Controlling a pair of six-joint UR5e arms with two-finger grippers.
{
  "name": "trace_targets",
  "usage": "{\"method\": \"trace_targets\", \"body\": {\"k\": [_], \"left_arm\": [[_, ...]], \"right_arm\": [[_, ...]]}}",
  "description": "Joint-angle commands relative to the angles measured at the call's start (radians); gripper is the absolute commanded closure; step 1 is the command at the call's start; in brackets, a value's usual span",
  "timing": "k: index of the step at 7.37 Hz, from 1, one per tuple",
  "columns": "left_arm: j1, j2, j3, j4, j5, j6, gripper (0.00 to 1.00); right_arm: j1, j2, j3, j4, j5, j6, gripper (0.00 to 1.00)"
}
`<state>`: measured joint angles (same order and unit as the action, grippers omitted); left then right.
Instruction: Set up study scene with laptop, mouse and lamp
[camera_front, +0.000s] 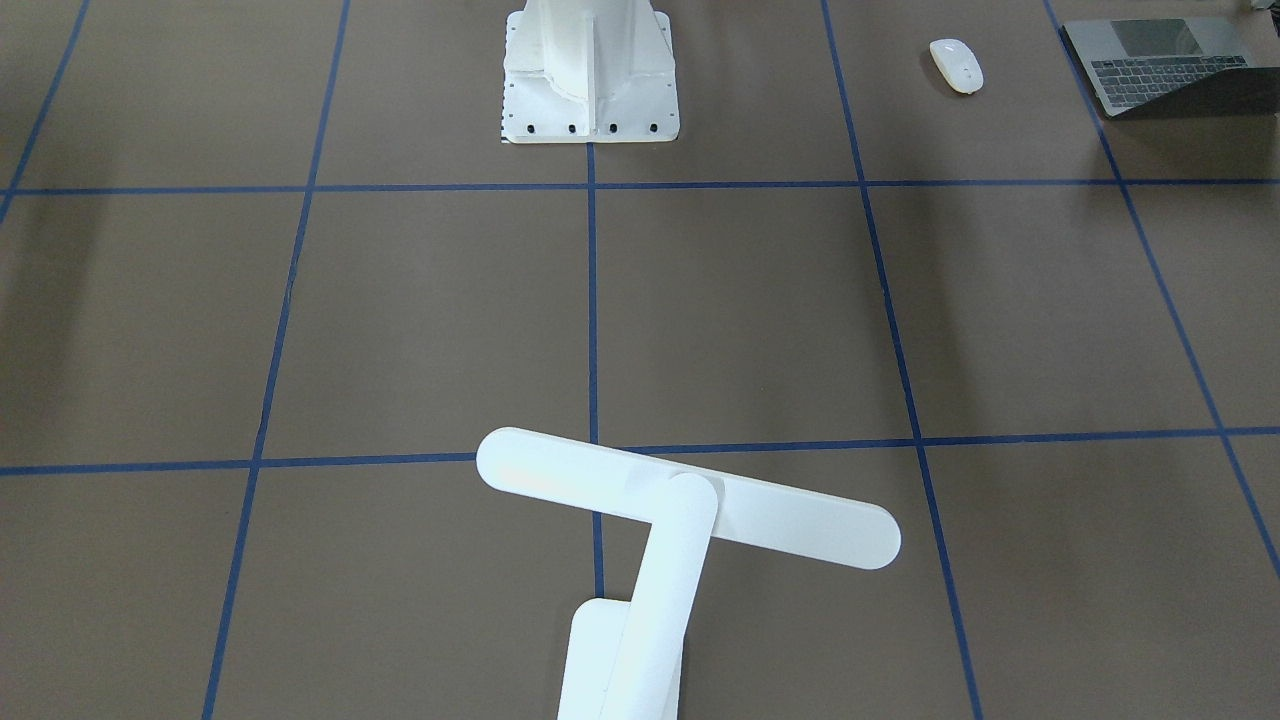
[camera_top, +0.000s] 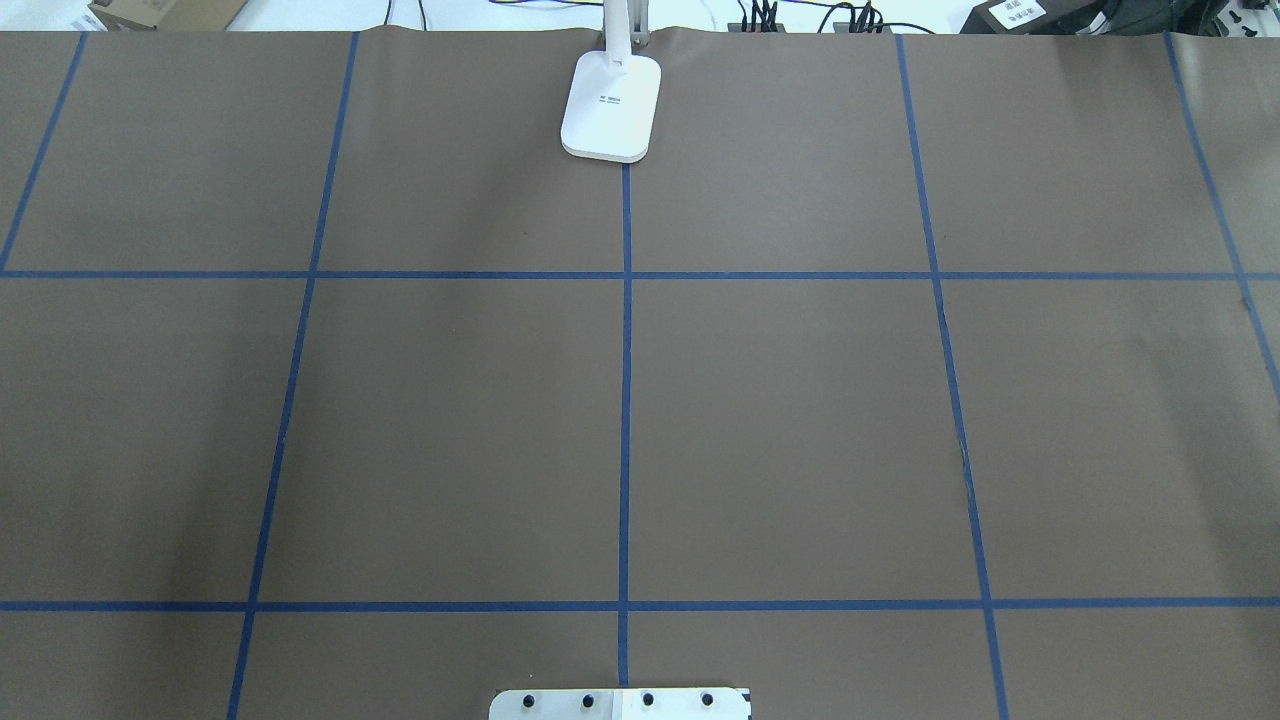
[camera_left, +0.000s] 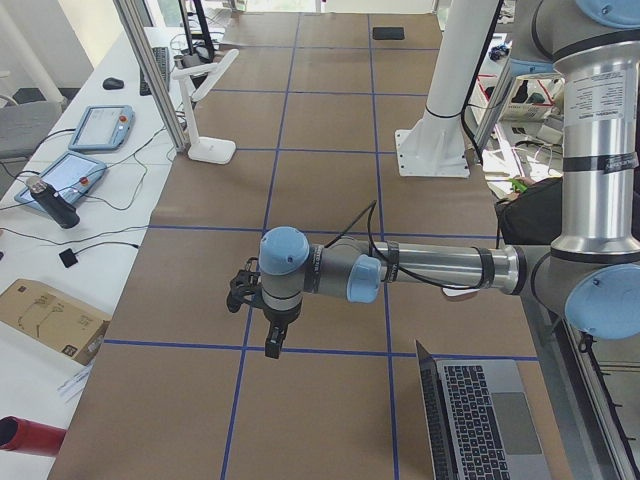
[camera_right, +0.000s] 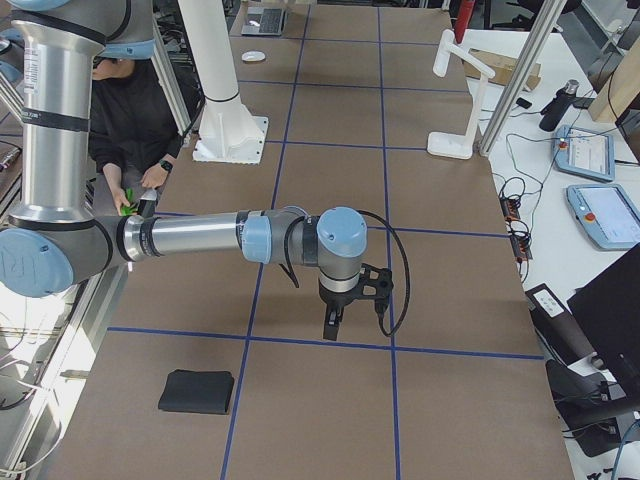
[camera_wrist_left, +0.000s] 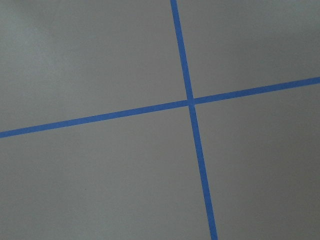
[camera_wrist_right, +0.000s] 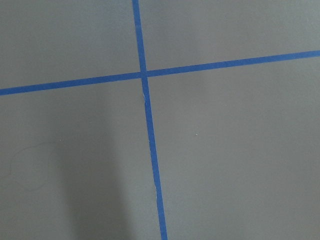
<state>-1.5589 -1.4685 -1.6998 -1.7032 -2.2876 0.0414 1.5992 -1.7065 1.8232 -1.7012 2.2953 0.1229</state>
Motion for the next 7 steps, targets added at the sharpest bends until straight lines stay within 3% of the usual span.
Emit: {"method": "trace_targets", "body": {"k": [1,7], "left_arm": [[0.0,0.004,-0.006,-0.003,-0.001,0.0,0.0],[0.002,-0.001,-0.026,-0.009,0.0,0.0,0.0]], "right_arm": [[0.001,0.002,-0.004,-0.002,0.0,0.0,0.01],[0.001,-0.016,0.013,0.009,0.007,-0.044,0.01]]}}
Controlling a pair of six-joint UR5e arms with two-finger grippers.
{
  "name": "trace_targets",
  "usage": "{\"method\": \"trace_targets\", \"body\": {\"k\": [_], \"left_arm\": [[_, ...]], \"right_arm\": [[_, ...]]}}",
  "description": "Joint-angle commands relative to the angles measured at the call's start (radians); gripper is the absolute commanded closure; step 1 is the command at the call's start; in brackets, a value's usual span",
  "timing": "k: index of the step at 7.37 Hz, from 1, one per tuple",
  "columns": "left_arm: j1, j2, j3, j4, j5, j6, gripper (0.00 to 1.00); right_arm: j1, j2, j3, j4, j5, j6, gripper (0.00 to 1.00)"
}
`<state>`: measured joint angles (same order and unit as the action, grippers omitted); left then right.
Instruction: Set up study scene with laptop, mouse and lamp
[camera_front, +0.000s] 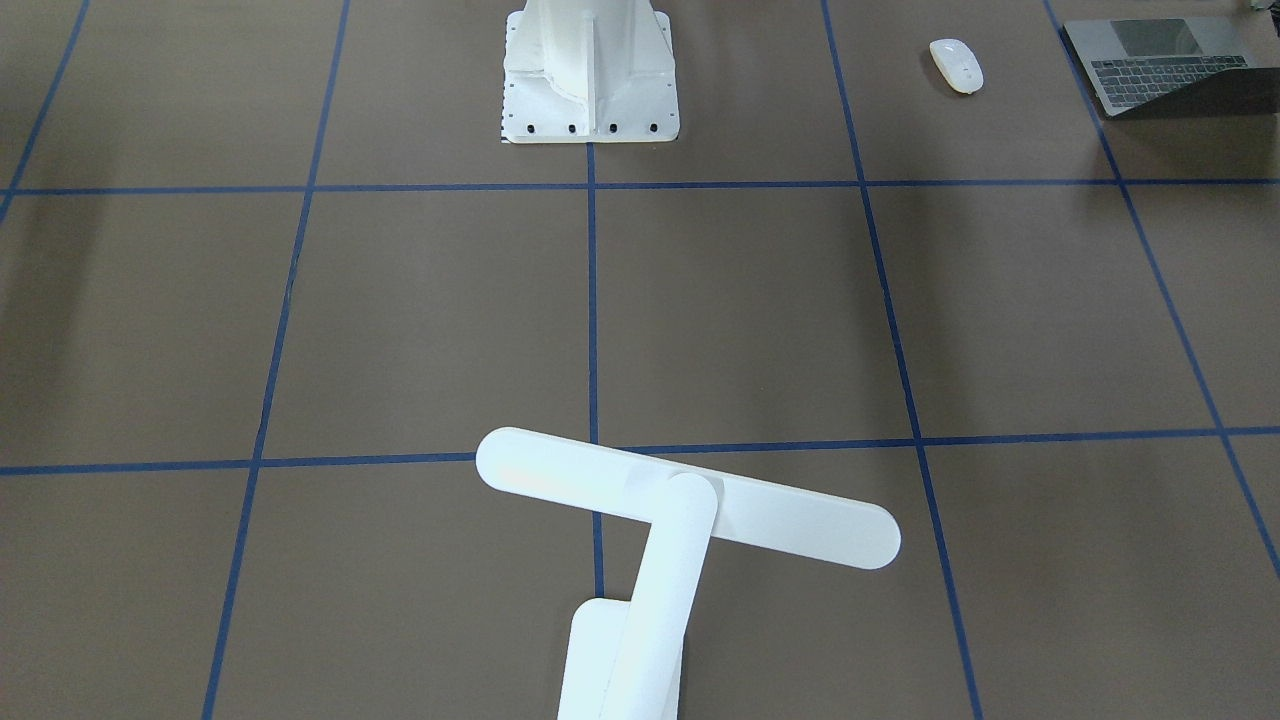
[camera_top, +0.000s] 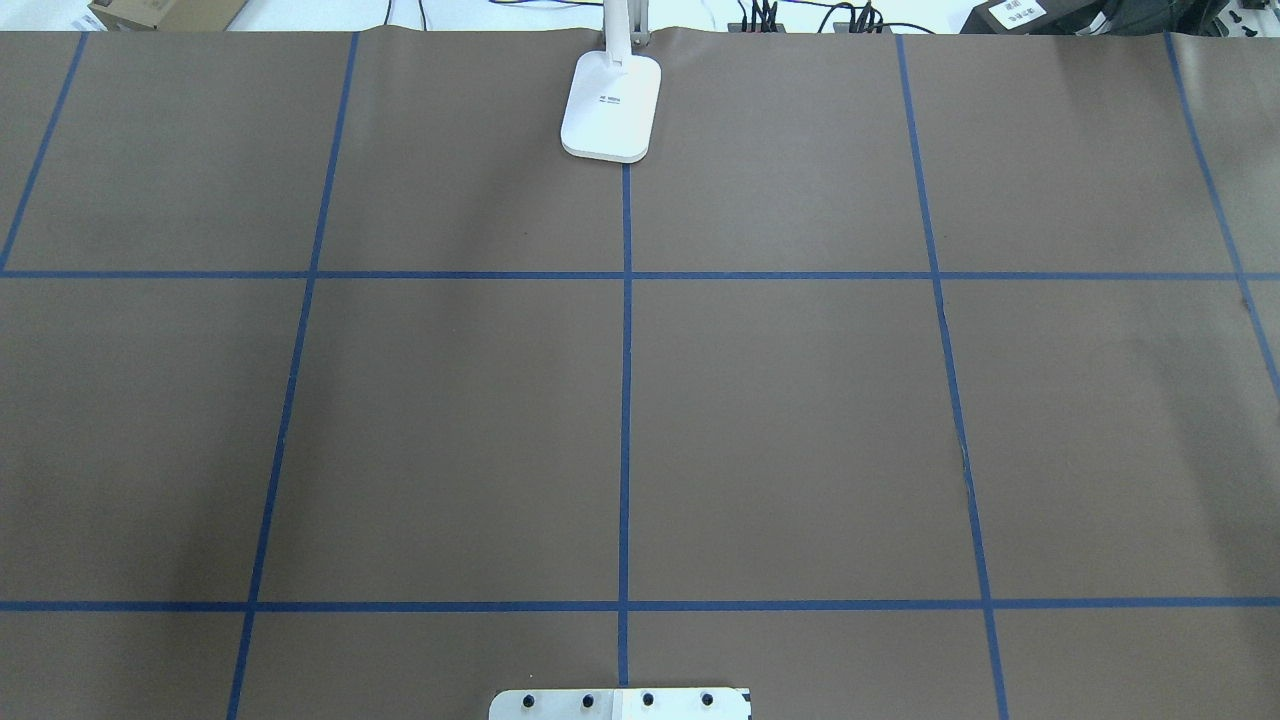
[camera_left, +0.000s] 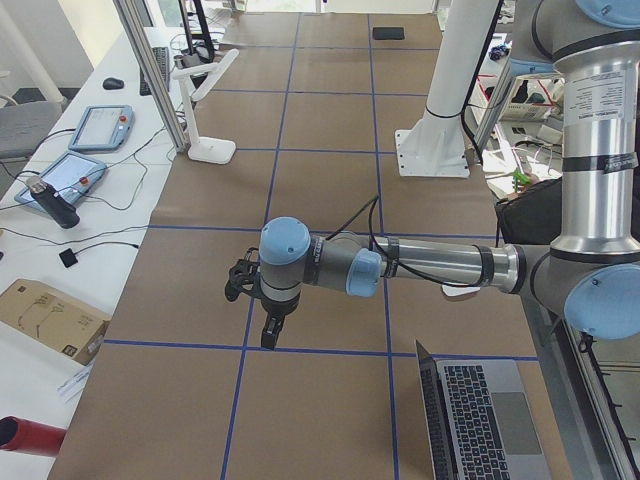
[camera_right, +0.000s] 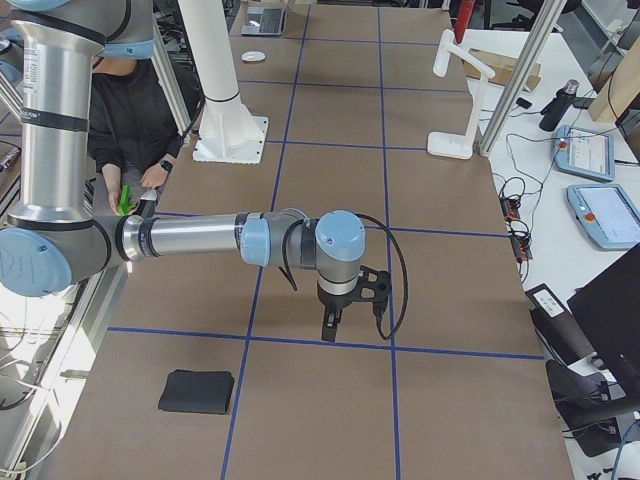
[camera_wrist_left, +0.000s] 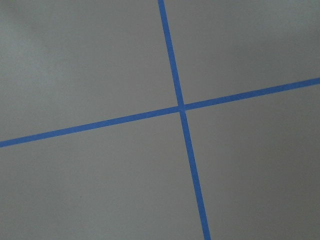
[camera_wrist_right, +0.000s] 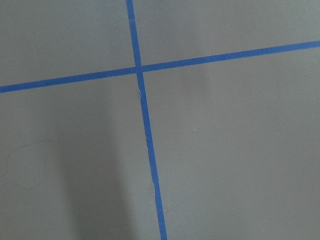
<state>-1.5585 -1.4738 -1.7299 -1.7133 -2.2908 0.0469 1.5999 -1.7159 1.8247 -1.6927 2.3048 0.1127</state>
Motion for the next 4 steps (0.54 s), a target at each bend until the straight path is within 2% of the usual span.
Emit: {"method": "trace_targets", "body": {"k": [1,4], "left_arm": [[0.001,0.003,0.0,0.001,0.001,-0.005,0.0],[0.0,-0.02,0.007,0.001,-0.001,-0.007,0.0]], "right_arm": [[-0.002,-0.004,0.01,-0.001,-0.008,-0.028,0.01],[0.0,0.019,0.019,-0.001,0.007,-0.034,0.01]]}}
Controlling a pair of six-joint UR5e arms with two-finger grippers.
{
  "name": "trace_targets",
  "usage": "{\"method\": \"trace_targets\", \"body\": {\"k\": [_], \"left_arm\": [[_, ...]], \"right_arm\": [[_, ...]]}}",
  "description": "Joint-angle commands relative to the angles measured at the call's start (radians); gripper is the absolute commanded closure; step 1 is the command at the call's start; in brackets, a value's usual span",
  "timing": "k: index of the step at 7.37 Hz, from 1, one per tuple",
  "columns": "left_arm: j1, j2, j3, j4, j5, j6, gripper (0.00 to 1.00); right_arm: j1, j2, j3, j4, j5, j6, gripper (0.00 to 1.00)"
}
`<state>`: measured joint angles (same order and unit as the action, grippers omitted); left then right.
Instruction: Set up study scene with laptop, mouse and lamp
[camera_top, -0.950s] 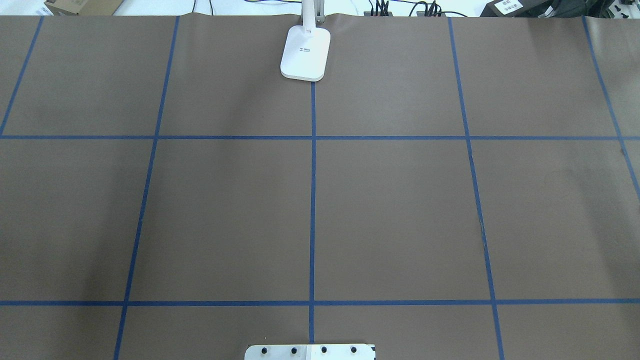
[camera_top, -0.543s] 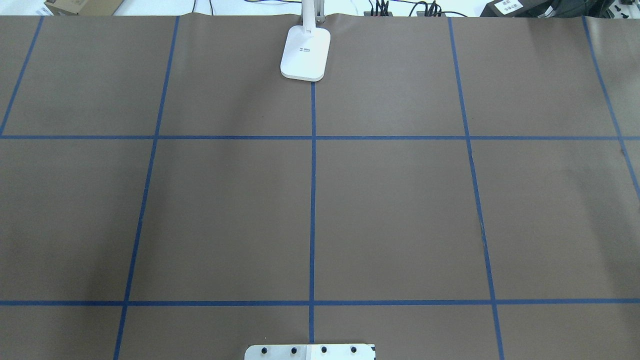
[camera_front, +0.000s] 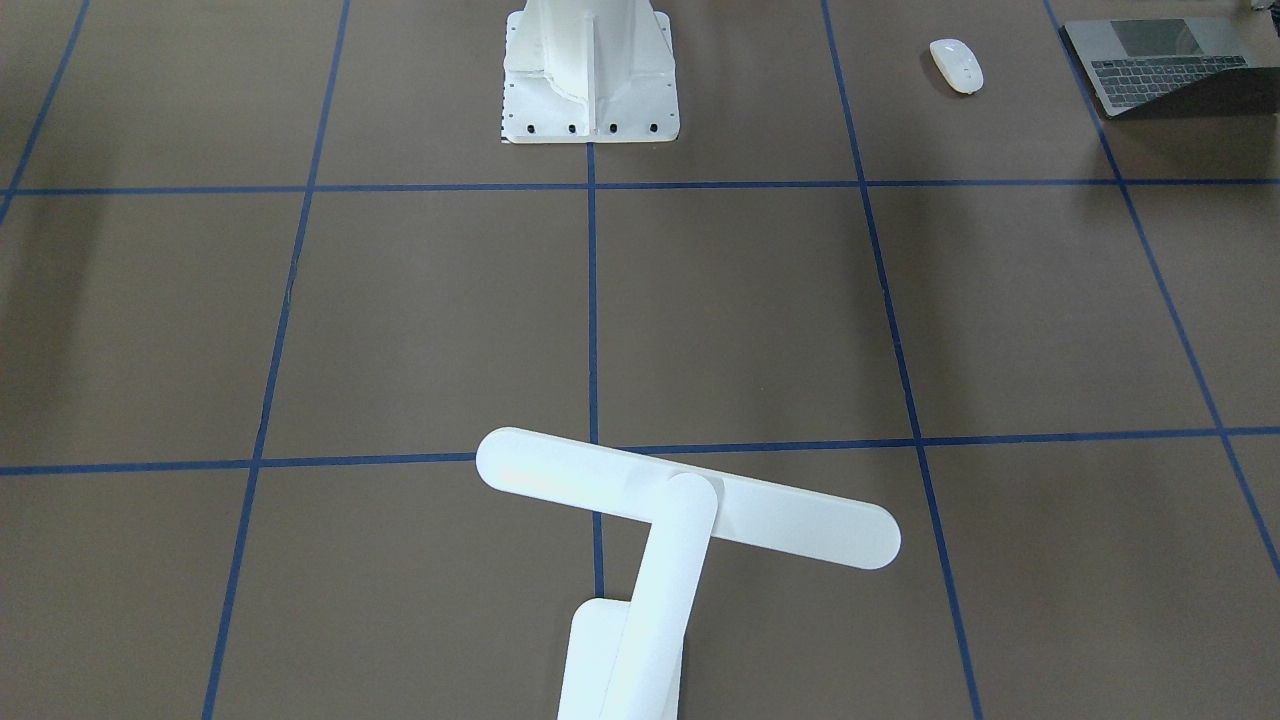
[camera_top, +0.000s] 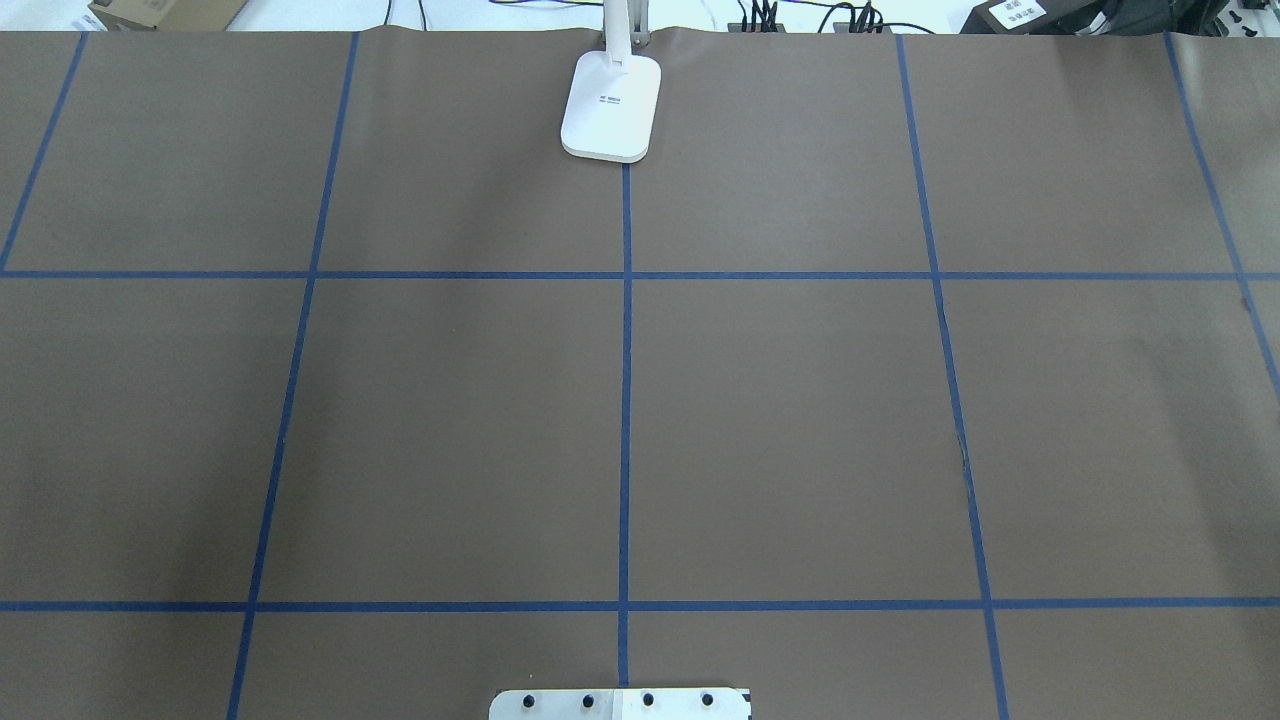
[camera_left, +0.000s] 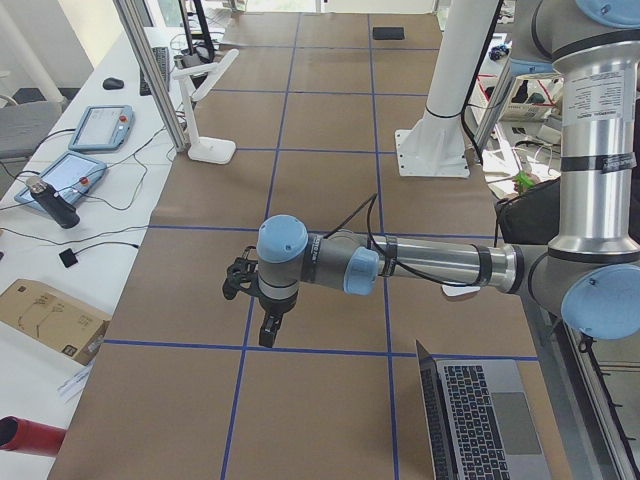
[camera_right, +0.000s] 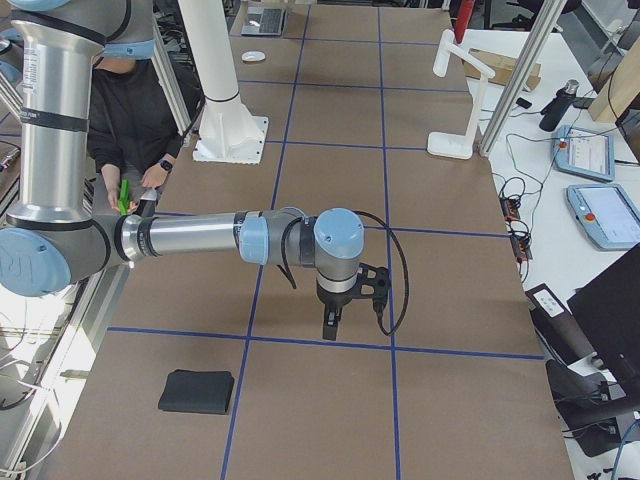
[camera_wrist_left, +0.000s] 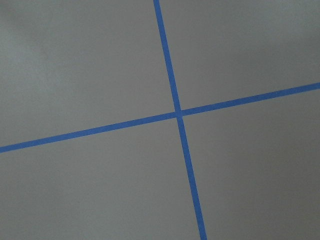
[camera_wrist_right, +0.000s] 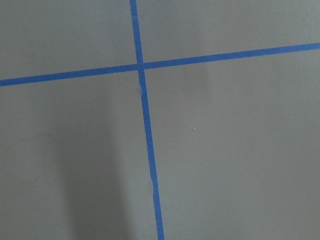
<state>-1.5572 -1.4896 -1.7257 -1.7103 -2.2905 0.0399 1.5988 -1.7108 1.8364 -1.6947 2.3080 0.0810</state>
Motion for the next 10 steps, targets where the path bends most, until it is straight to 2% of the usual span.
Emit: {"method": "trace_targets", "body": {"k": [1,4,5,6,7,8,10], "left_arm": [[0.0,-0.006,0.002,0.008,0.003,0.002,0.0],[-0.001,-0.004,0.066,0.012,0.0,0.0,0.0],[-0.006,-0.001,0.07,0.035,0.0,-0.005,0.0],[-0.012,-0.007,0.066,0.116,0.0,-0.021,0.0],[-0.029,0.005,0.066,0.139,0.009,-0.035,0.0],[-0.064,0.026,0.074,0.149,0.009,-0.096,0.0],[-0.135,0.084,0.054,0.176,0.009,-0.341,0.0]], "right_arm": [[0.001,-0.009,0.027,0.003,0.036,0.003,0.01],[0.0,-0.01,0.006,0.003,0.044,-0.001,0.01],[0.0,-0.01,0.01,0.001,0.05,-0.001,0.01],[0.0,-0.009,0.014,0.001,0.065,0.005,0.01],[0.0,-0.009,0.017,0.003,0.118,0.008,0.01],[0.0,-0.009,0.012,0.003,0.129,0.006,0.01],[0.0,-0.012,-0.002,0.0,0.134,0.009,0.01]]}}
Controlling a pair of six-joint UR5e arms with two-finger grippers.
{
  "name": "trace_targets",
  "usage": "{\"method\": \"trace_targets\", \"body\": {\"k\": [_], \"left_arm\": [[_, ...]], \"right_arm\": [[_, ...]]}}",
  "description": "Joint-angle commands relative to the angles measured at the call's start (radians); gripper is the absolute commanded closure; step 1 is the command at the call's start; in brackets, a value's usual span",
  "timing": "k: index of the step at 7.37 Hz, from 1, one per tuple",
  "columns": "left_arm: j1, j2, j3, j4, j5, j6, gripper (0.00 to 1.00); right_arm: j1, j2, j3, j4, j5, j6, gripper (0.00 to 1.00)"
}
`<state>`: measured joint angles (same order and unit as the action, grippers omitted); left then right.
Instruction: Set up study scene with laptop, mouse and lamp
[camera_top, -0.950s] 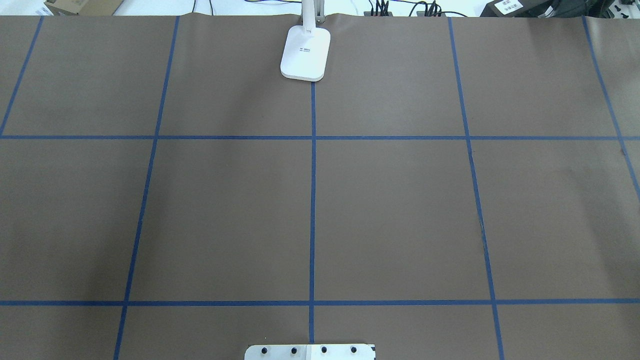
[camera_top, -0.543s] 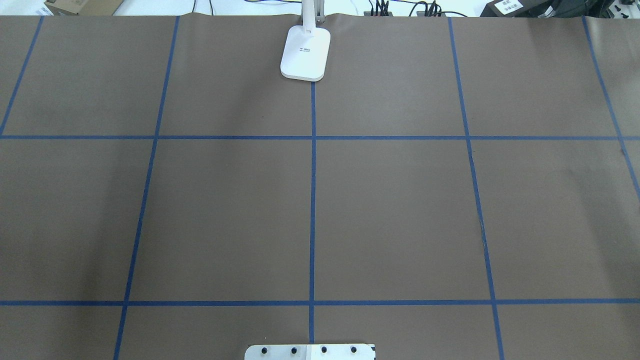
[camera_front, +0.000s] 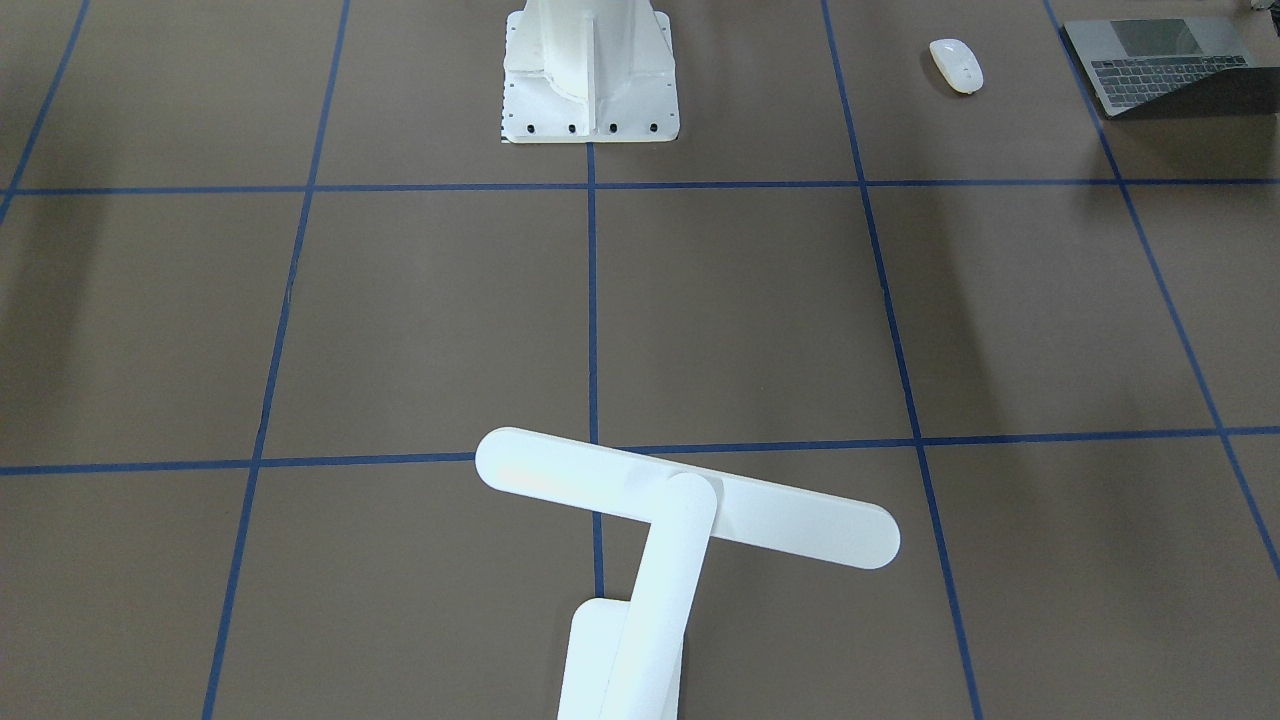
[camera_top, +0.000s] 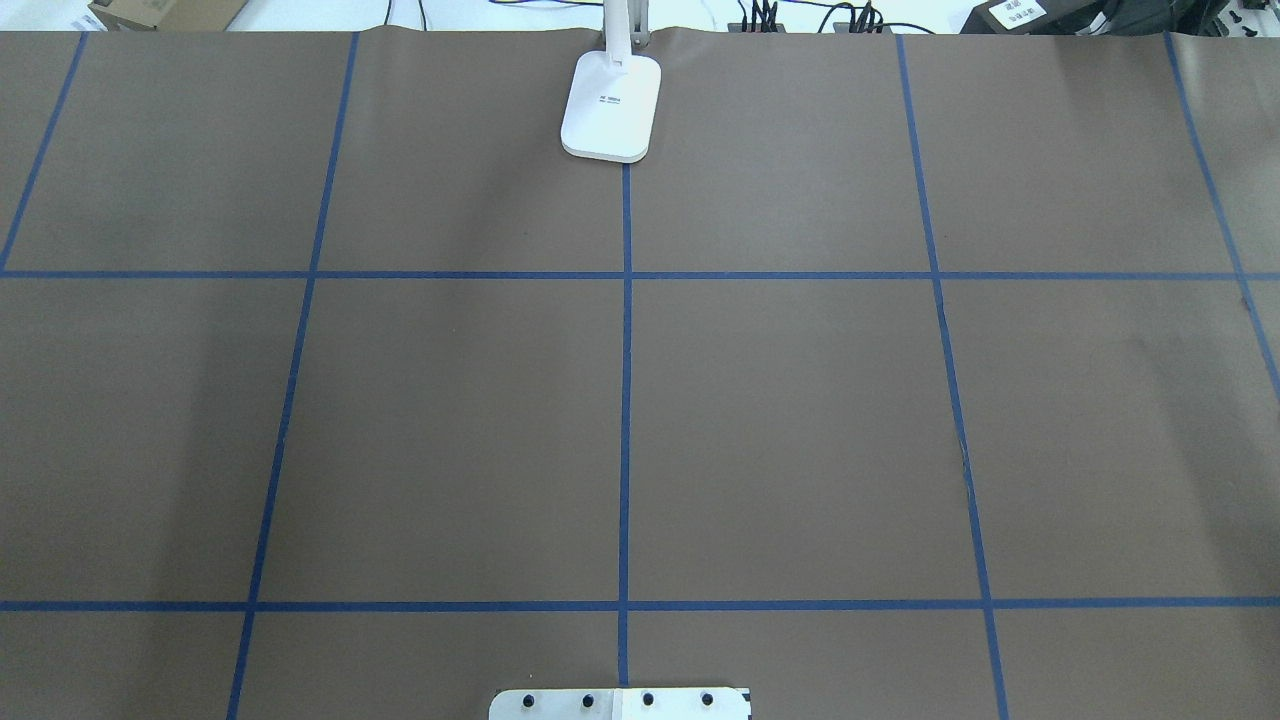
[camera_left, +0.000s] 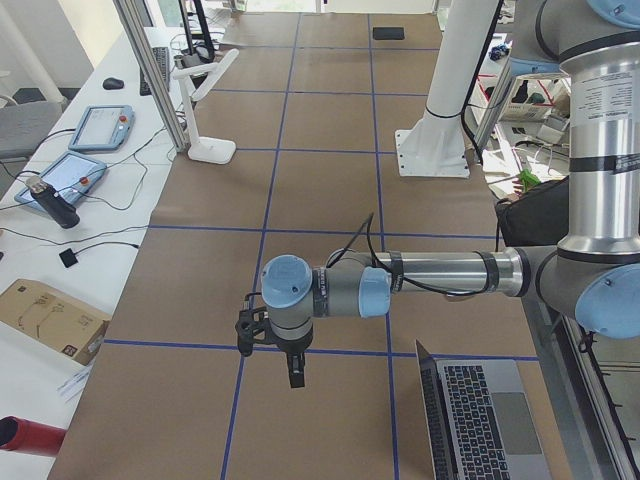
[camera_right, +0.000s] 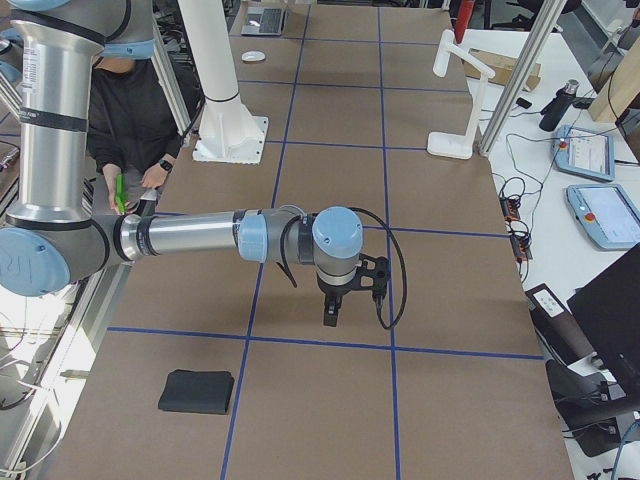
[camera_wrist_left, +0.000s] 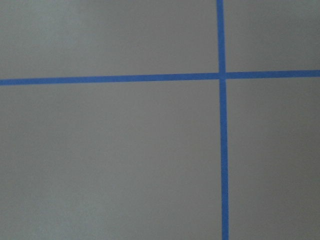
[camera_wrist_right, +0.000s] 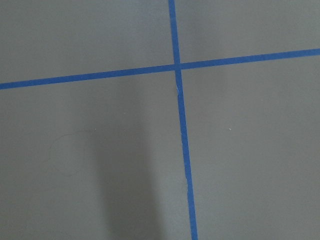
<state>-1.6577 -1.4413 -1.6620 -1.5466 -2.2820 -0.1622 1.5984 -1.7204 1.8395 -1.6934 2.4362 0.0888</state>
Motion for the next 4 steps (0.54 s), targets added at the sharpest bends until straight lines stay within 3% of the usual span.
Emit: {"method": "trace_targets", "body": {"k": [1,4], "left_arm": [[-0.069,0.053,-0.013,0.034,0.003,-0.245,0.0],[-0.174,0.201,-0.088,0.049,0.074,-0.521,0.0]], "right_arm": [[0.0,-0.007,-0.008,0.0,0.006,0.002,0.01],[0.002,-0.011,0.0,0.0,0.029,0.002,0.01]]}}
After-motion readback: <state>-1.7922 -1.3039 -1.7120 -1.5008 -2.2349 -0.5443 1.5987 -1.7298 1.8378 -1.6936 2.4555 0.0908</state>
